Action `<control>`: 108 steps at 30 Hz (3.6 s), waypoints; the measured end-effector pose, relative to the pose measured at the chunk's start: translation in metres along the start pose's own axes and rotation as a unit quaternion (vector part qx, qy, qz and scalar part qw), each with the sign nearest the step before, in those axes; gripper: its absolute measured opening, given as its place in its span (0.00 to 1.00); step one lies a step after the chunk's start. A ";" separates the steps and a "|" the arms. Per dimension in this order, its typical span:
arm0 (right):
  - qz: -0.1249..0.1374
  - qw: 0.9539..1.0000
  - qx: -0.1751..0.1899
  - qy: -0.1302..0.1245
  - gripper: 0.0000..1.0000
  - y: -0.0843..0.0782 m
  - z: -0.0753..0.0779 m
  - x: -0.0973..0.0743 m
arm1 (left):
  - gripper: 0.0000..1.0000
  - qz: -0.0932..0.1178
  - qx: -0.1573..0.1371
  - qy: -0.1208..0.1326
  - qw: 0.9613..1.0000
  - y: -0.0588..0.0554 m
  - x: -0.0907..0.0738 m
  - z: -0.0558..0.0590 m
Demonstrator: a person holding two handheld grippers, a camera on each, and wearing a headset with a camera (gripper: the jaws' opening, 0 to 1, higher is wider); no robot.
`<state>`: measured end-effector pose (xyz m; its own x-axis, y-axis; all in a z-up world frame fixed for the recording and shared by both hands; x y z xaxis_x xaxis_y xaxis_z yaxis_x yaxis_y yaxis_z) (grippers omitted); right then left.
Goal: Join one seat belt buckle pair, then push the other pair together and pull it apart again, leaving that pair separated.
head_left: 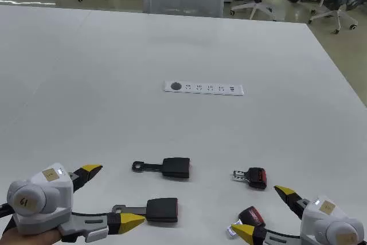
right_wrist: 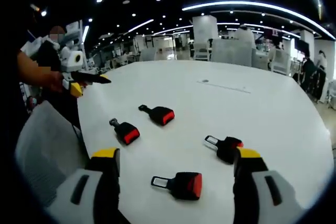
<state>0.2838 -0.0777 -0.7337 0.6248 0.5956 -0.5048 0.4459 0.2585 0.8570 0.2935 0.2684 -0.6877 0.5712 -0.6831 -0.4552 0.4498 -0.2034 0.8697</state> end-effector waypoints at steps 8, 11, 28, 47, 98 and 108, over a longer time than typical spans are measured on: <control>-0.002 1.000 0.000 0.000 0.91 -0.002 0.001 0.000 | 1.00 -0.001 0.007 -0.006 1.000 0.002 0.002 0.002; -0.001 1.000 0.002 0.000 0.91 -0.003 0.001 0.000 | 1.00 0.002 0.008 -0.008 1.000 0.004 0.002 0.003; 0.006 1.000 -0.001 -0.006 0.91 0.001 0.004 -0.002 | 1.00 0.004 0.013 -0.012 1.000 0.007 0.004 0.003; 0.016 1.000 -0.005 -0.011 0.91 0.006 0.010 -0.005 | 1.00 0.011 0.019 -0.012 1.000 0.011 0.004 0.002; 0.022 0.999 -0.040 0.020 0.93 0.017 0.007 -0.005 | 0.99 0.007 0.037 -0.026 0.999 0.016 0.007 0.012; -0.003 0.997 -0.064 0.043 0.91 0.008 0.007 -0.007 | 0.97 -0.007 0.049 -0.036 0.998 0.011 0.009 0.014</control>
<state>0.2876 -0.0857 -0.7241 0.5629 0.6555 -0.5035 0.3605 0.3535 0.8632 0.2940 0.2505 -0.6799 0.5135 -0.7274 -0.4552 0.3861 -0.2779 0.8796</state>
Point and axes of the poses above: the centre of the closed fingertips' face, and the gripper's own axes: x roughly forward along the fingers, z roughly to its right, y roughly out of its top, the point moved 7 cm from there along -x, roughly backward along the fingers, and after that the axes turned 1 degree about -z, right-handed, at the moved point
